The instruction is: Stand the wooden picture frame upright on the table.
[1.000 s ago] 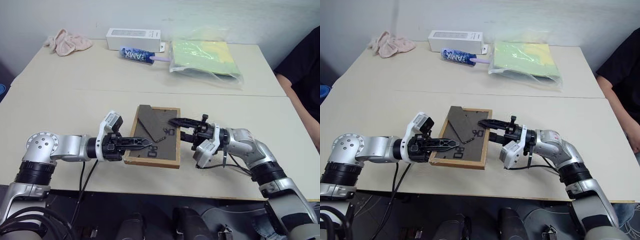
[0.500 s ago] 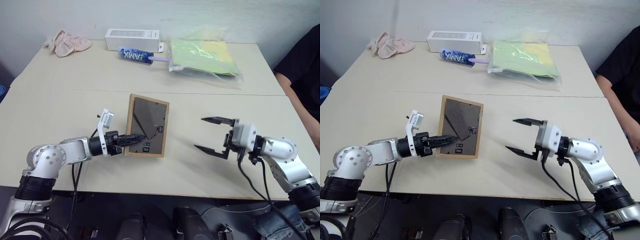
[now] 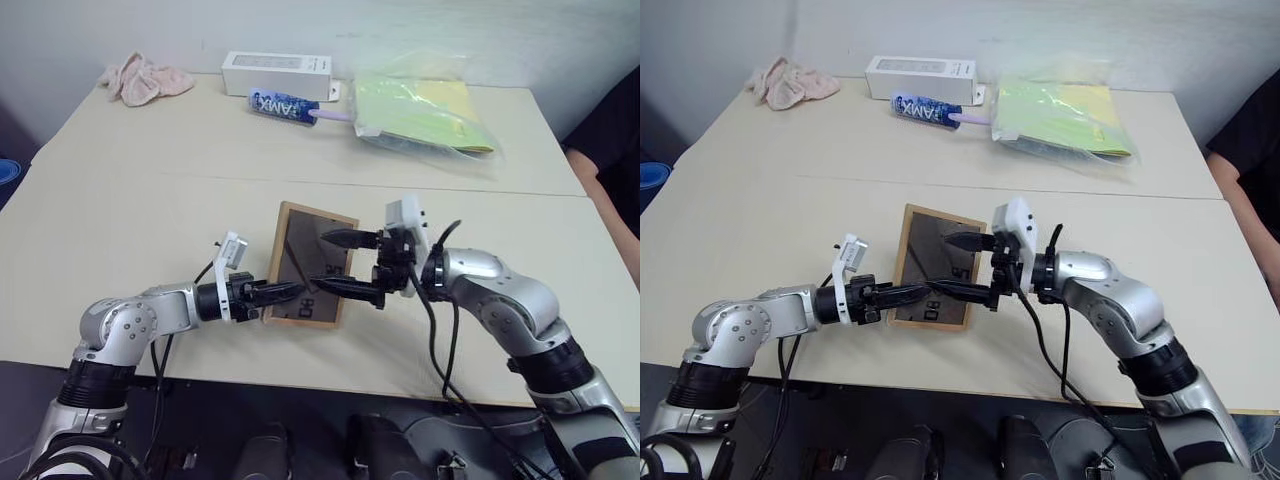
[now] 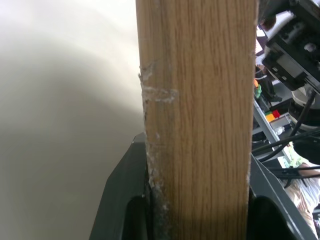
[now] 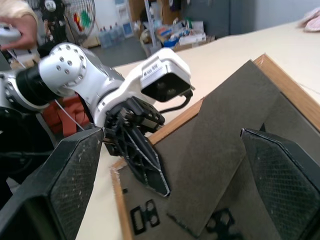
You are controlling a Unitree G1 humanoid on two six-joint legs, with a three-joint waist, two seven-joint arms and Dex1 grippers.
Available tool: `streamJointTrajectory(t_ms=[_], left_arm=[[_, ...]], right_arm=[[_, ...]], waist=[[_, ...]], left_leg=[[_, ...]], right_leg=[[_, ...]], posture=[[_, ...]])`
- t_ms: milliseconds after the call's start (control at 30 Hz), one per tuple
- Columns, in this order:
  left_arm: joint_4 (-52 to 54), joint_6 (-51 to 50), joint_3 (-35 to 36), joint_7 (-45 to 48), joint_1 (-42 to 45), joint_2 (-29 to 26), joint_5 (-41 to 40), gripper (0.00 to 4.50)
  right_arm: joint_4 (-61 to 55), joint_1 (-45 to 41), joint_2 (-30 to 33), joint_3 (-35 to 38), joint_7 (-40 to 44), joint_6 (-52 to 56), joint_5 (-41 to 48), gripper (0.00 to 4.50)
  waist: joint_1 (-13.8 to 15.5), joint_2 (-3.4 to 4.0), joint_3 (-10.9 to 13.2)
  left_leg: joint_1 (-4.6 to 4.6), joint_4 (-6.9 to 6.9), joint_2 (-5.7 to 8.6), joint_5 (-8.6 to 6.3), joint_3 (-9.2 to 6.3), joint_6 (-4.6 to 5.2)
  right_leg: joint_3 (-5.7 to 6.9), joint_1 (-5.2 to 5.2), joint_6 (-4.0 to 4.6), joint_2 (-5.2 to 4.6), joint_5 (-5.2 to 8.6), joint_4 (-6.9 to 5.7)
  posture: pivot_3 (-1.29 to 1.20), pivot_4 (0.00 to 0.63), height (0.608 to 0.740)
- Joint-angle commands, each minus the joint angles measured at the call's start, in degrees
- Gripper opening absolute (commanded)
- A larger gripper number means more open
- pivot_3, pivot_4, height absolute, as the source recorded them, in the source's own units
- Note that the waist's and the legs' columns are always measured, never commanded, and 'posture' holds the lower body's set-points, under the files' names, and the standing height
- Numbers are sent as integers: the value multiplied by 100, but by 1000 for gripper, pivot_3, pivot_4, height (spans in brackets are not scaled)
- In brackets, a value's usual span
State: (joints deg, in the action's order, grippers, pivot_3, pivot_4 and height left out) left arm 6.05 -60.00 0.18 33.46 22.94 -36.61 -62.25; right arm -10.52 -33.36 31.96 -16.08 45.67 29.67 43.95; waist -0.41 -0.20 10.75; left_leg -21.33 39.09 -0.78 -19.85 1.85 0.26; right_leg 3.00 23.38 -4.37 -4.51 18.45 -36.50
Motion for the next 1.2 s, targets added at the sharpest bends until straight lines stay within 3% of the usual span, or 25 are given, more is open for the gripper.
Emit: streamJointTrajectory(t_ms=[33, 667, 900, 1200], left_arm=[[252, -39, 266, 153, 28, 32, -32, 1269], [251, -171, 514, 239, -29, 154, 161, 1269], [193, -335, 525, 206, 40, 206, 147, 1269], [-279, -1171, 1045, -134, 328, 473, -423, 1269]], right_arm=[[28, -90, -245, 48, 60, 152, -201, 4471], [-67, 17, -556, 605, 208, 1110, -221, 4471], [-374, 106, -675, 512, 923, 757, -247, 4471], [-487, 624, -218, 687, 1813, -319, -770, 4471]], waist=[[10, 0, 0], [0, 0, 0], [8, 0, 0], [18, 0, 0]], left_leg=[[-3, 0, 0, 1, 2, 0], [-2, 1, 0, 3, 8, -1], [-3, 0, 1, 3, 9, -1], [-3, 0, 4, 3, 9, -1]], right_leg=[[-1, 5, 0, 1, 0, -5], [-8, 10, 0, 3, 0, -33], [-8, 11, 0, 4, 0, -35], [-8, 10, -1, 5, 0, -35]], posture=[[0, 150, 740], [0, 150, 740], [0, 150, 740], [0, 150, 740]])
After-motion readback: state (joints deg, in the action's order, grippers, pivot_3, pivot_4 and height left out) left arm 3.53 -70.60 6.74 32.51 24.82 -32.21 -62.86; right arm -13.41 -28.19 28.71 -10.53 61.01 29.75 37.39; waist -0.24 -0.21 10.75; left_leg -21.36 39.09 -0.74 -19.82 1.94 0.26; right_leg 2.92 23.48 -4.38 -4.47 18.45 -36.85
